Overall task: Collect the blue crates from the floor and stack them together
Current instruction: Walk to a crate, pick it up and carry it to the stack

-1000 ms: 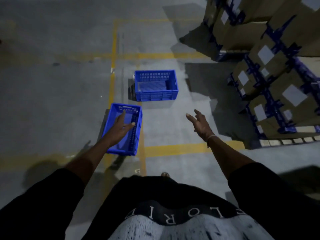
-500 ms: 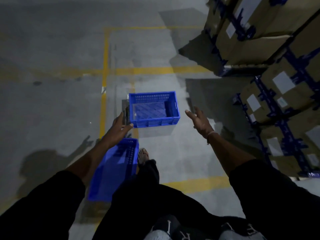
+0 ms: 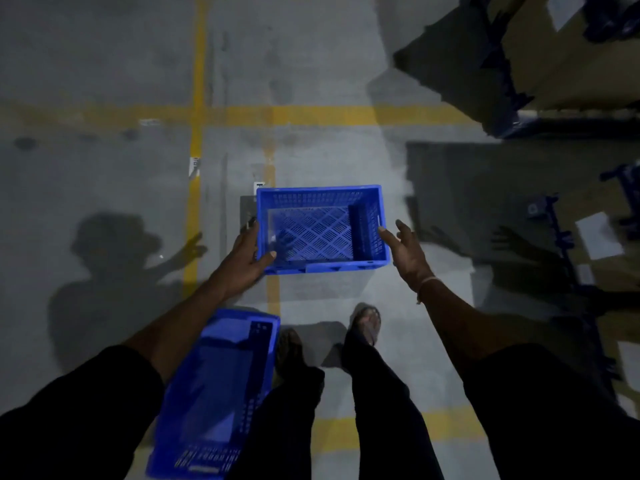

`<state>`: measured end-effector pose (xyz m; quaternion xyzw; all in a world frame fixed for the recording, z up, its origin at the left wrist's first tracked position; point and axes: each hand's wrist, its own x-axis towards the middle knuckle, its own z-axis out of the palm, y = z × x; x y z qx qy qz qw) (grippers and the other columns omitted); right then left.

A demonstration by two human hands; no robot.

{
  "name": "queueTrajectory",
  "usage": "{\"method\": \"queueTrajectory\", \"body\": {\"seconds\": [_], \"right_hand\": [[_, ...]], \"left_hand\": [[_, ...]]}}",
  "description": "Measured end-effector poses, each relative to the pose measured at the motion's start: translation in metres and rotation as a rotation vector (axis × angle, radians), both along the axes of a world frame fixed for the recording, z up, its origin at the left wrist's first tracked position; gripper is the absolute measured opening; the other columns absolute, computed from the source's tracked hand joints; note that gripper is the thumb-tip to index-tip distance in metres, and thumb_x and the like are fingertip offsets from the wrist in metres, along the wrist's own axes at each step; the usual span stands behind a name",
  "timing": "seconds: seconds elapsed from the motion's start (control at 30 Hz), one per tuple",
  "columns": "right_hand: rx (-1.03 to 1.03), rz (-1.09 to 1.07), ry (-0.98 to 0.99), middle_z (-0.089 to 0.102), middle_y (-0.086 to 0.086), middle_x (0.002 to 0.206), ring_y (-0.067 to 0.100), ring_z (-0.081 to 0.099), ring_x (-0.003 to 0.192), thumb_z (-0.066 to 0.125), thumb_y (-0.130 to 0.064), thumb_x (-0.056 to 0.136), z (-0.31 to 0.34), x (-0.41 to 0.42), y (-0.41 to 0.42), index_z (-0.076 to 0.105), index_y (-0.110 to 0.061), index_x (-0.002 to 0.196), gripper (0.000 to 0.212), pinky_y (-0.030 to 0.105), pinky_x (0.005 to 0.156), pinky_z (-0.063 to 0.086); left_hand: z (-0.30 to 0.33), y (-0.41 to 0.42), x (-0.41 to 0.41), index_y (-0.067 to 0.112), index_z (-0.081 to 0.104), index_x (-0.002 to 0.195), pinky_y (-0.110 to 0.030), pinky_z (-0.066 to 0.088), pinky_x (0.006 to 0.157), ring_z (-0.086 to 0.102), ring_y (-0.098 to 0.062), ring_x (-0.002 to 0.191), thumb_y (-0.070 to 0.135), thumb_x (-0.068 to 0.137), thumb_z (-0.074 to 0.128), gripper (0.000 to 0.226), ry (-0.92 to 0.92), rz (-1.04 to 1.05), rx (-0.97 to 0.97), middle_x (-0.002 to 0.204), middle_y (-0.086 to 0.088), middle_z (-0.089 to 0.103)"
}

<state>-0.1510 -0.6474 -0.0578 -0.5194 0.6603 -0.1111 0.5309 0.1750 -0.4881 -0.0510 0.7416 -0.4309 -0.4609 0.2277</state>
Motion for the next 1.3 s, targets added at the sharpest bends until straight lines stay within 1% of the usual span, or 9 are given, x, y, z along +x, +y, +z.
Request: {"method": "queueTrajectory", "body": {"seconds": [0.27,0.47,0.6,0.67,0.77,0.93,1.07,1.17,1.3], "right_hand": [[0.027,0.088,0.114,0.033,0.004,0.153,0.032,0.044,0.138,0.060,-0.075,0.083,-0.195,0.012,-0.100,0.031,-0.028,0.157,0.093,0.051,0.112,0.041],[-0.015,0.136,0.233,0.025,0.002,0.156,0.036,0.036,0.141,0.055,-0.088,0.071,-0.305,0.008,-0.157,0.033,-0.028,0.157,0.107,0.056,0.113,0.040],[0.040,0.130,0.253,0.020,0.004,0.156,0.042,0.043,0.136,0.052,-0.099,0.057,-0.356,0.006,-0.184,0.034,-0.033,0.155,0.120,0.058,0.111,0.042],[0.078,0.125,0.246,0.025,0.007,0.152,0.043,0.048,0.131,0.057,-0.092,0.065,-0.373,0.008,-0.192,0.033,-0.032,0.155,0.111,0.055,0.112,0.042],[0.081,0.121,0.283,0.028,0.011,0.152,0.044,0.043,0.136,0.062,-0.077,0.080,-0.392,0.009,-0.201,0.031,-0.030,0.157,0.095,0.051,0.117,0.036],[0.083,0.140,0.317,0.028,0.011,0.149,0.047,0.042,0.134,0.069,-0.076,0.074,-0.384,0.004,-0.204,0.033,-0.036,0.154,0.096,0.056,0.112,0.041],[0.077,0.112,0.328,0.030,0.011,0.146,0.046,0.042,0.132,0.074,-0.073,0.068,-0.350,-0.010,-0.197,0.034,-0.040,0.151,0.098,0.056,0.109,0.044],[0.031,0.150,0.352,0.034,0.017,0.143,0.045,0.048,0.127,0.081,-0.054,0.077,-0.306,-0.024,-0.188,0.035,-0.033,0.153,0.091,0.051,0.108,0.045],[-0.070,0.212,0.397,0.039,0.026,0.141,0.048,0.054,0.119,0.077,-0.012,0.084,-0.237,-0.043,-0.170,0.036,-0.020,0.155,0.083,0.045,0.100,0.046]], "left_hand": [[-0.256,-0.077,0.066,0.033,0.015,0.162,-0.052,0.036,0.118,0.035,-0.023,0.149,0.059,0.088,0.056,0.089,-0.129,0.013,0.075,0.163,-0.006,0.031],[-0.340,-0.123,0.070,0.026,0.012,0.164,-0.046,0.017,0.124,0.017,-0.035,0.154,0.033,0.097,0.065,0.086,-0.316,0.095,0.190,0.167,-0.016,0.020],[-0.396,-0.135,0.078,0.035,0.004,0.163,-0.052,0.022,0.123,0.019,-0.046,0.150,0.034,0.096,0.067,0.092,-0.304,0.098,0.267,0.166,-0.023,0.013],[-0.413,-0.144,0.077,0.030,0.005,0.164,-0.048,0.024,0.122,0.024,-0.048,0.147,0.029,0.096,0.068,0.093,-0.307,0.134,0.279,0.162,-0.029,0.016],[-0.425,-0.157,0.075,0.025,0.005,0.164,-0.045,0.028,0.121,0.027,-0.051,0.144,0.030,0.098,0.065,0.090,-0.333,0.182,0.322,0.159,-0.033,0.015],[-0.411,-0.159,0.080,0.034,0.008,0.163,-0.049,0.035,0.117,0.039,-0.054,0.133,0.033,0.100,0.060,0.082,-0.339,0.185,0.371,0.153,-0.030,0.019],[-0.380,-0.155,0.091,0.026,0.015,0.163,-0.048,0.043,0.111,0.048,-0.052,0.129,0.040,0.096,0.062,0.083,-0.376,0.076,0.307,0.149,-0.034,0.034],[-0.342,-0.153,0.098,0.019,0.018,0.163,-0.047,0.050,0.103,0.057,-0.053,0.115,0.036,0.089,0.066,0.090,-0.439,-0.071,0.269,0.137,-0.039,0.046],[-0.266,-0.155,0.093,0.010,0.024,0.161,-0.038,0.050,0.076,0.060,-0.045,0.082,0.025,0.083,0.056,0.086,-0.475,-0.135,0.150,0.104,-0.035,0.054]]}}
